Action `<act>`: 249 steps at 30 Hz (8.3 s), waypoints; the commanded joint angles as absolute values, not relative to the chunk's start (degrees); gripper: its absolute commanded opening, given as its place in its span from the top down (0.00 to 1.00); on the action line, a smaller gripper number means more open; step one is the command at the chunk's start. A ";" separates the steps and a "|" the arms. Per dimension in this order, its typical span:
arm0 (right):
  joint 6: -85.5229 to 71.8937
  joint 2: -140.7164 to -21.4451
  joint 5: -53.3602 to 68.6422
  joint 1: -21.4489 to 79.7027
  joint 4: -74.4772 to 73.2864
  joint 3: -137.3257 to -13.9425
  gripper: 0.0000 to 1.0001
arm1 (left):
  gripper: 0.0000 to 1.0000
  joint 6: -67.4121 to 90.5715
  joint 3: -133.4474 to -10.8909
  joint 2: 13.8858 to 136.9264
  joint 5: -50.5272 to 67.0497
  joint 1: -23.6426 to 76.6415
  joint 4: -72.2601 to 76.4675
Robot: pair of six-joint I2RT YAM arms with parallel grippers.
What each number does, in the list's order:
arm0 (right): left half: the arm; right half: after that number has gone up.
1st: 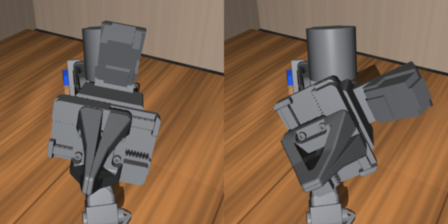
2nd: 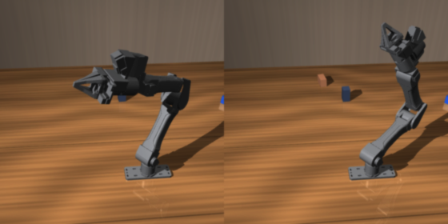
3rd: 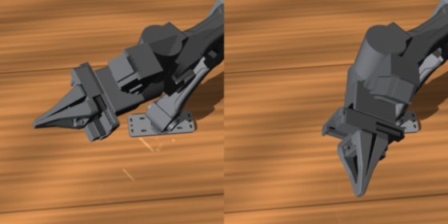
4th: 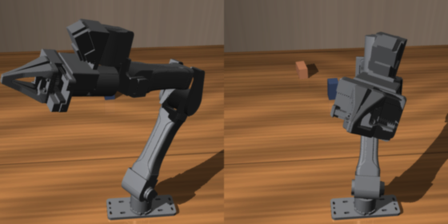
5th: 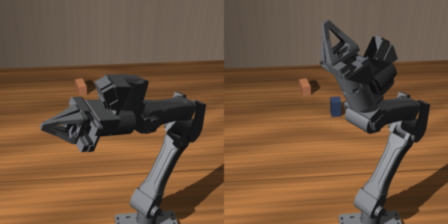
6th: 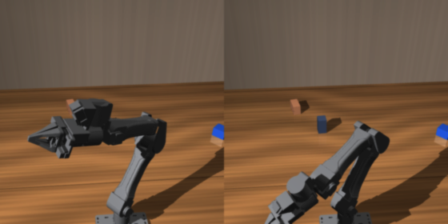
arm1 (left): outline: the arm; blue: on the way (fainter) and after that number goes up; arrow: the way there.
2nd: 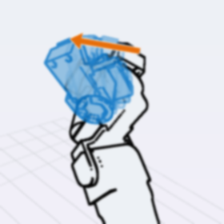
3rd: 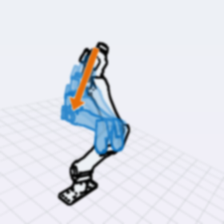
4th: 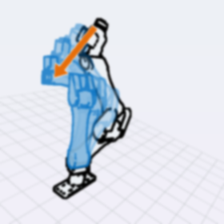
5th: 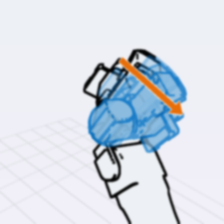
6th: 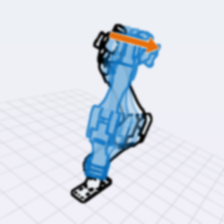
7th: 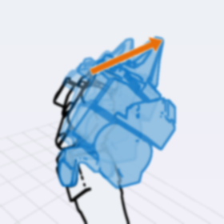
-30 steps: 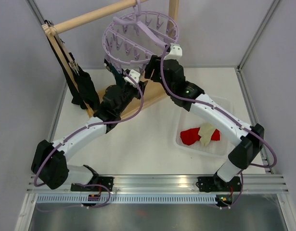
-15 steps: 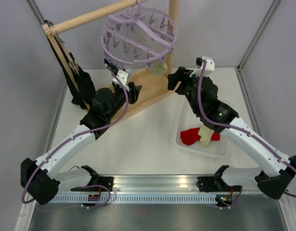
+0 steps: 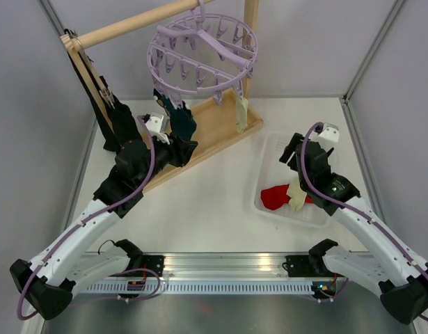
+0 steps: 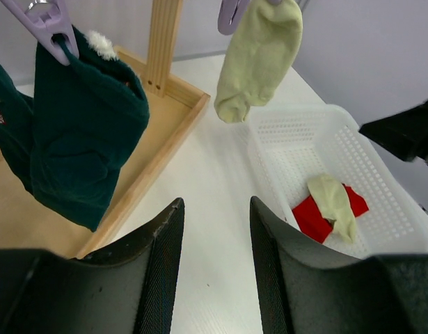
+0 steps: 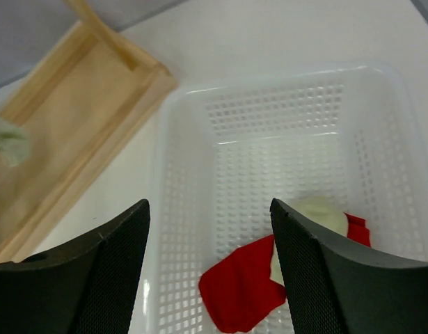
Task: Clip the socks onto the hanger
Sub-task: Pick up the sock from the bin, then rotate the hanger at the clothesline.
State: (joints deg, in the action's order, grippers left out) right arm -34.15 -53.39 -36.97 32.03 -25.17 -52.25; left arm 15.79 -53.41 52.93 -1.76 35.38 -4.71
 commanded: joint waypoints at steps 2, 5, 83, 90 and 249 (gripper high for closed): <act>-35.25 -58.70 -32.00 22.36 -23.65 -48.18 0.26 | 0.51 19.25 -57.03 52.65 2.37 35.42 -9.22; -34.89 -63.45 -26.14 16.03 -20.93 -45.72 0.30 | 0.51 18.98 -58.09 51.95 3.07 35.42 -10.55; -28.48 -46.58 16.70 6.33 -10.02 -52.56 1.00 | 0.52 41.92 -70.13 100.45 31.29 43.33 46.85; -28.65 -46.67 16.79 7.38 -10.20 -53.61 1.00 | 0.52 43.94 -72.16 102.65 31.20 43.94 46.15; 12.39 -88.33 -14.33 43.68 -3.43 -92.55 0.22 | 0.98 16.52 -69.87 66.97 -1.58 28.92 -4.57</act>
State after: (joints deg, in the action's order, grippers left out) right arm 11.03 -88.03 -14.22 44.16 -6.20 -91.20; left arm 18.41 -67.24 68.18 -2.79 29.32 -4.43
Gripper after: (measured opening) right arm 0.780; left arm 0.033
